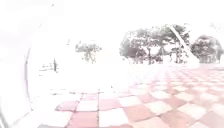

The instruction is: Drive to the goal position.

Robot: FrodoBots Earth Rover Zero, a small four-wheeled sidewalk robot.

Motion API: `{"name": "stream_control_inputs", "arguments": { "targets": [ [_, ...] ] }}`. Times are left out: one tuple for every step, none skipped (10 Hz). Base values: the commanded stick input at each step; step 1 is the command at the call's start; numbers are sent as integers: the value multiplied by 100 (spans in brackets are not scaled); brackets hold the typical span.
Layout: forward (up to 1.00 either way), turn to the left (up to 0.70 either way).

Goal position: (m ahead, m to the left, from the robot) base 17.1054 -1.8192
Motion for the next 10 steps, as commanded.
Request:
{"name": "stream_control_inputs", "arguments": {
  "targets": [
    [100,-3],
    [100,-40],
    [100,-40],
    [100,-25],
    [100,0],
    [100,0],
    [100,0],
    [100,0],
    [100,0],
    [100,0]
  ]
}}
